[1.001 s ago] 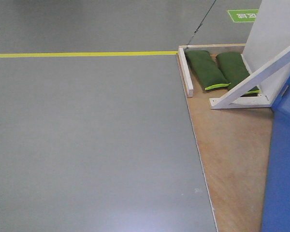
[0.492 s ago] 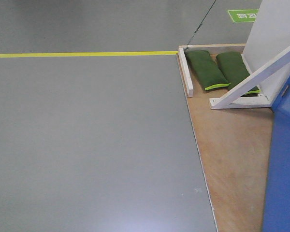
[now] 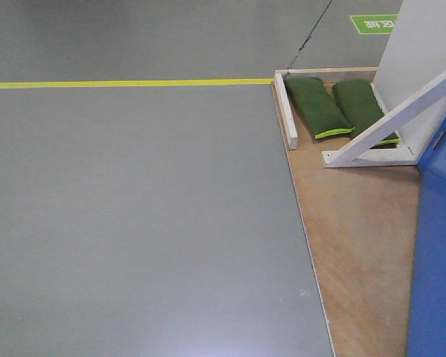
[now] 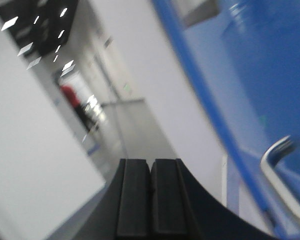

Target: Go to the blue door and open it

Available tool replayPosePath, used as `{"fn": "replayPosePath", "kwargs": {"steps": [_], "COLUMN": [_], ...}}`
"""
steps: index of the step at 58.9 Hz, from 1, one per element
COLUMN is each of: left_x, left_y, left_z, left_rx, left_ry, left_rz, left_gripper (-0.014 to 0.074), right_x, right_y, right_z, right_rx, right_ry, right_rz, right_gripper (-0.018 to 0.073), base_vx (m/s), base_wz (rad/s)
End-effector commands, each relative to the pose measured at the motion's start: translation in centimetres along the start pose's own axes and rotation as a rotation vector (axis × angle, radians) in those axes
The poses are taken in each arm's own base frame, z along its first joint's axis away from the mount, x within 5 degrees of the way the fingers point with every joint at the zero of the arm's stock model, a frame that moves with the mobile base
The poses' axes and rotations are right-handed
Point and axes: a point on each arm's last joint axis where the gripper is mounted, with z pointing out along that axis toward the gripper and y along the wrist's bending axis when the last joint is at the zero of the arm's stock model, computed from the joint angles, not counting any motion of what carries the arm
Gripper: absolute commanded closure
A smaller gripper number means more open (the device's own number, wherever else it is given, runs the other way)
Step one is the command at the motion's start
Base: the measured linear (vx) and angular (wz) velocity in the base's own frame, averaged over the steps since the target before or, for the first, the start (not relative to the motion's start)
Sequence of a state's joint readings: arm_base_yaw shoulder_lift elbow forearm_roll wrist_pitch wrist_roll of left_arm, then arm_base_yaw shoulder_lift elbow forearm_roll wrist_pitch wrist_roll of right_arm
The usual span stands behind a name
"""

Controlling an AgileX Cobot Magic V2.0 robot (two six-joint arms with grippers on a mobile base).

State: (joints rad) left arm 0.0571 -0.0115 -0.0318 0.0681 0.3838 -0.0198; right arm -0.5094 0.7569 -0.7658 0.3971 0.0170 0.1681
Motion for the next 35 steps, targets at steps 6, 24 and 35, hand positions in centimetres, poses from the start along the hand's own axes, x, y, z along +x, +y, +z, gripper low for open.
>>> {"fn": "replayPosePath", "kwargs": {"steps": [6,24,35], "left_x": [-1.7,-1.7,-1.7], "left_y": [0.0,0.0,0.0], "left_z": [-0.5,-0.5,-0.5], "left_rx": [0.007,0.007,0.007], "left_ry": [-0.125,-0.125,-0.125], "left_rz": [-0.008,-0.008,-0.008], "left_gripper": [0.0524,0.0524,0.0524], "right_x": [-8.1,-13.3,-14.8], "right_y": [-1.7,-3.5,-5.4], "right_z": [-1.0,-2.1,1.7], "right_rx": [0.155,0.272,0.304], "right_ry": [-0.459,-0.708,-0.66], "right_rz": [0.221,0.313,0.325], "right_gripper": [0.0551,0.0551,0.0551], "base_vx": [0.0,0.0,0.0], "base_wz": [0.0,0.0,0.0]}}
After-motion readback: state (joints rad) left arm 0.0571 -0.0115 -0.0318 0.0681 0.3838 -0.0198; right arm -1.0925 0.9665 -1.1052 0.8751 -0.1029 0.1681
